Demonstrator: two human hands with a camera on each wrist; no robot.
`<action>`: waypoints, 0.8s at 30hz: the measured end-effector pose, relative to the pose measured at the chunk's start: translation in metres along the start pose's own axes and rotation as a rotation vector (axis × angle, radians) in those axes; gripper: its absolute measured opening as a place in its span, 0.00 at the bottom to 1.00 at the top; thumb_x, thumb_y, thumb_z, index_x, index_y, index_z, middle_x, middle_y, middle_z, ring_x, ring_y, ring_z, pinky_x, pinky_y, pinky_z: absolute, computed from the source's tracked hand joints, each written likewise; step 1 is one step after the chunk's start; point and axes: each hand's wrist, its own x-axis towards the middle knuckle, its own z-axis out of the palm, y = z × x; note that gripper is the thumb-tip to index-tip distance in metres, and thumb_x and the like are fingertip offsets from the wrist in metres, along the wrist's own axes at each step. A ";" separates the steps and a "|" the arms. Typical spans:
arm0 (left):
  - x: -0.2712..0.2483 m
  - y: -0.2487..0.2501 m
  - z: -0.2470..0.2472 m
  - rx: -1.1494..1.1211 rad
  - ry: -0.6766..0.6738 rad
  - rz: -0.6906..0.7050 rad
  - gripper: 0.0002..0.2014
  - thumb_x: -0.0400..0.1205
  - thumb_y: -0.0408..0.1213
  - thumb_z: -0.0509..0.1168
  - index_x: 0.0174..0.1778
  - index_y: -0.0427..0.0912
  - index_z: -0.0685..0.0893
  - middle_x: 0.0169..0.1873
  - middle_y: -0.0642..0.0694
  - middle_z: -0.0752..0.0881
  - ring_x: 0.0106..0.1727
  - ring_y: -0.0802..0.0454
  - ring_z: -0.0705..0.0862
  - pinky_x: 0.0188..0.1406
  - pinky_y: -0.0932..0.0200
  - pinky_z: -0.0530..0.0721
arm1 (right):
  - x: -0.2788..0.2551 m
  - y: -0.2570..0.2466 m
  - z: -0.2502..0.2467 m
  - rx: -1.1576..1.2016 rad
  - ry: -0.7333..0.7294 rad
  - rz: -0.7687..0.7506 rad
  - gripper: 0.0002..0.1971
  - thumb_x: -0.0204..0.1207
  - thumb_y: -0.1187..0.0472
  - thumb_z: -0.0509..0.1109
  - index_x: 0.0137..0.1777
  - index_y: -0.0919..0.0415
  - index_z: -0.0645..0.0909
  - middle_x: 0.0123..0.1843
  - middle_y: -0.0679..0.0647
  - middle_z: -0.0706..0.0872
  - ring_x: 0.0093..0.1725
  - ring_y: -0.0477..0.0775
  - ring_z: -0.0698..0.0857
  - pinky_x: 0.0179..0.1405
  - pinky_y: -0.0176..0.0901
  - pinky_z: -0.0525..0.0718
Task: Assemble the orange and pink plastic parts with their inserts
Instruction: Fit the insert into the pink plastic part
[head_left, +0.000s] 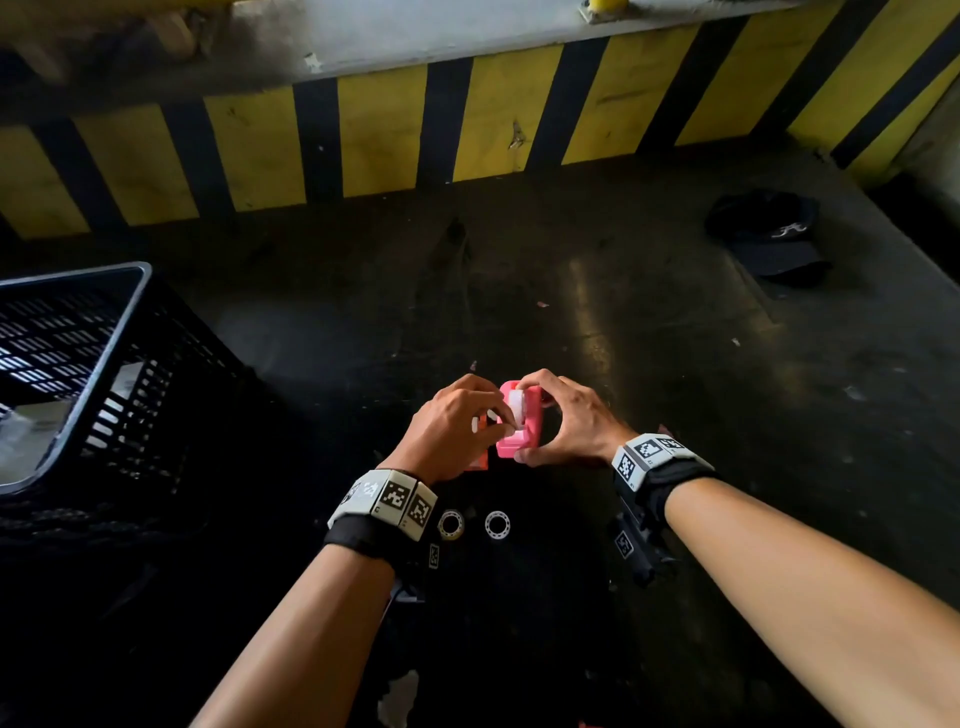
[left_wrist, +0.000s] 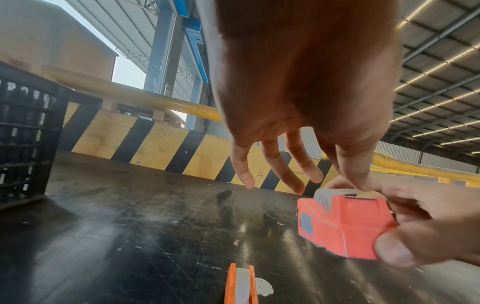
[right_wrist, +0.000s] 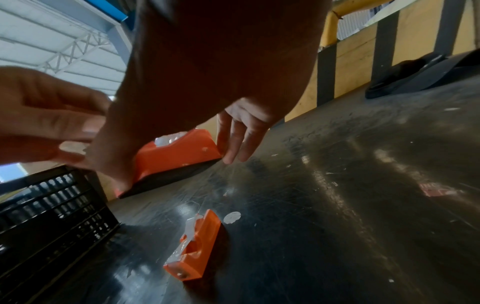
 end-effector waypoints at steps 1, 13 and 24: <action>-0.004 0.000 0.000 0.010 -0.008 0.000 0.06 0.82 0.47 0.74 0.52 0.54 0.94 0.67 0.55 0.83 0.61 0.55 0.84 0.55 0.50 0.89 | 0.001 0.001 0.000 0.000 0.005 -0.005 0.47 0.50 0.31 0.84 0.70 0.36 0.69 0.63 0.52 0.83 0.63 0.55 0.85 0.65 0.60 0.87; -0.023 0.007 0.010 0.263 0.081 -0.006 0.11 0.79 0.48 0.73 0.55 0.70 0.93 0.81 0.55 0.73 0.80 0.47 0.70 0.75 0.40 0.71 | -0.001 0.006 0.000 0.049 0.023 -0.046 0.47 0.52 0.36 0.88 0.71 0.39 0.69 0.68 0.52 0.83 0.64 0.53 0.85 0.67 0.59 0.87; -0.018 -0.017 0.021 0.061 0.061 -0.077 0.16 0.83 0.32 0.63 0.49 0.55 0.94 0.70 0.52 0.83 0.69 0.46 0.81 0.66 0.42 0.83 | 0.004 0.031 0.012 -0.022 -0.024 0.115 0.57 0.52 0.48 0.92 0.81 0.56 0.67 0.76 0.56 0.78 0.73 0.58 0.80 0.72 0.45 0.77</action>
